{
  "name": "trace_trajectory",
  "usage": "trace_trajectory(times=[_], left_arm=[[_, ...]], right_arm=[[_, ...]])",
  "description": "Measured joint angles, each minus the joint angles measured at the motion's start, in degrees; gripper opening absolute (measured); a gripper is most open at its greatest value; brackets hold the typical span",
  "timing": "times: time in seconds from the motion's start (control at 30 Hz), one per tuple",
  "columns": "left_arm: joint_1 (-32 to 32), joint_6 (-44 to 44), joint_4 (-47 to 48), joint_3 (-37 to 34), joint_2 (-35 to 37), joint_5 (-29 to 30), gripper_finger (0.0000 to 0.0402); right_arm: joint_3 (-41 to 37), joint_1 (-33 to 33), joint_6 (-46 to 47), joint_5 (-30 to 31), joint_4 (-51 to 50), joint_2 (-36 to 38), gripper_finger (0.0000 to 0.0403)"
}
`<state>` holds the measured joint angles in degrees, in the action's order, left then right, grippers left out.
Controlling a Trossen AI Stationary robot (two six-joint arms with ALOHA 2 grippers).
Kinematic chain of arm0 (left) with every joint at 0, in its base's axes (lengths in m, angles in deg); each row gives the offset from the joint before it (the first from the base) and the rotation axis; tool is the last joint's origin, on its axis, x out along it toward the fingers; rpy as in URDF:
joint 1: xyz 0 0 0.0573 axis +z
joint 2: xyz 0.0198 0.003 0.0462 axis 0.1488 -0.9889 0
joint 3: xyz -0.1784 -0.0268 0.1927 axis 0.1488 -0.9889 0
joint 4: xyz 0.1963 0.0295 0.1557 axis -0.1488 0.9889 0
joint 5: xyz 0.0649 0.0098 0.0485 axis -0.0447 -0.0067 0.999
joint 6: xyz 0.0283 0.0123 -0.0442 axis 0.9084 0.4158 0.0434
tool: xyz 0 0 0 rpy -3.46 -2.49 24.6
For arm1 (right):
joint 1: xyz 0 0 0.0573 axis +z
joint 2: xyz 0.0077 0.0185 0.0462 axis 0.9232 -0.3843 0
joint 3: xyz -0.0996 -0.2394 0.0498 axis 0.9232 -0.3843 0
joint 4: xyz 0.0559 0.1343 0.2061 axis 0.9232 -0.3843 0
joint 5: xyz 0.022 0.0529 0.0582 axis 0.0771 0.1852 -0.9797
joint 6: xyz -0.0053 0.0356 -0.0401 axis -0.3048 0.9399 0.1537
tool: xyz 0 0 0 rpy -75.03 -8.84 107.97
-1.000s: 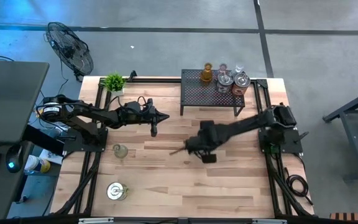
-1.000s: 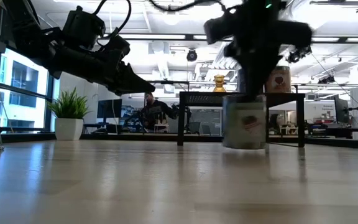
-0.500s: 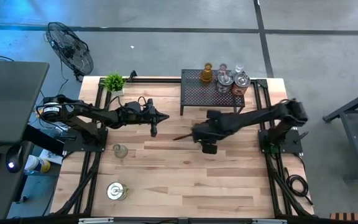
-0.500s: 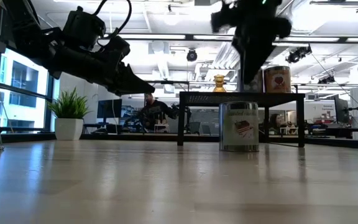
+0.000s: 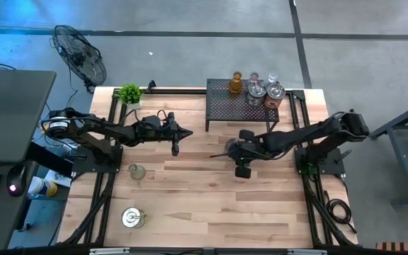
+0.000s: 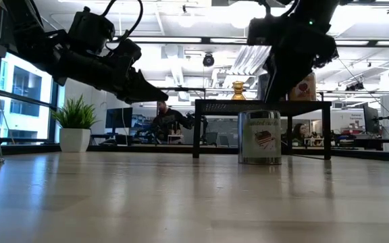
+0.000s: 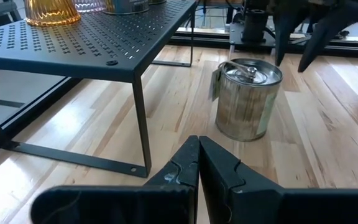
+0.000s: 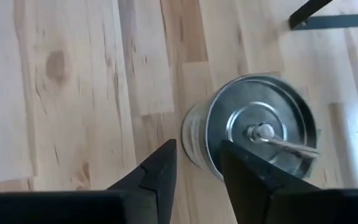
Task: Pick & Place candle stick holders
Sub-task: Put the right green scented candle on the shelf aligned with the brown scented candle
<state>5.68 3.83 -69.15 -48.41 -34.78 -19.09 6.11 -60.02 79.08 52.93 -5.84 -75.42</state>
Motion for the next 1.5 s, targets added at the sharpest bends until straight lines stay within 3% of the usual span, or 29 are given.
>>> trace_trajectory(times=[0.6,0.73,1.03,1.23,1.5], left_arm=[[0.0,0.0,0.0,0.0,0.0,0.1,0.0005],[0.0,0.0,0.0,0.0,0.0,0.1,0.0005],[0.0,0.0,0.0,0.0,0.0,0.0,0.0005],[0.0,0.0,0.0,0.0,0.0,0.0,0.0005],[0.0,0.0,0.0,0.0,0.0,0.0,0.0005]], right_arm=[[0.3,-0.6,-2.7,0.6,2.2,-3.9,0.0010],[2.4,-0.6,-3.1,-0.5,-0.1,-4.2,0.0006],[15.0,-0.6,-6.9,-1.4,-11.9,-4.3,0.0004],[26.7,-1.4,-13.2,1.7,-20.5,-4.2,0.0003],[38.5,-9.2,-27.9,1.5,-28.2,-4.1,0.0002]])
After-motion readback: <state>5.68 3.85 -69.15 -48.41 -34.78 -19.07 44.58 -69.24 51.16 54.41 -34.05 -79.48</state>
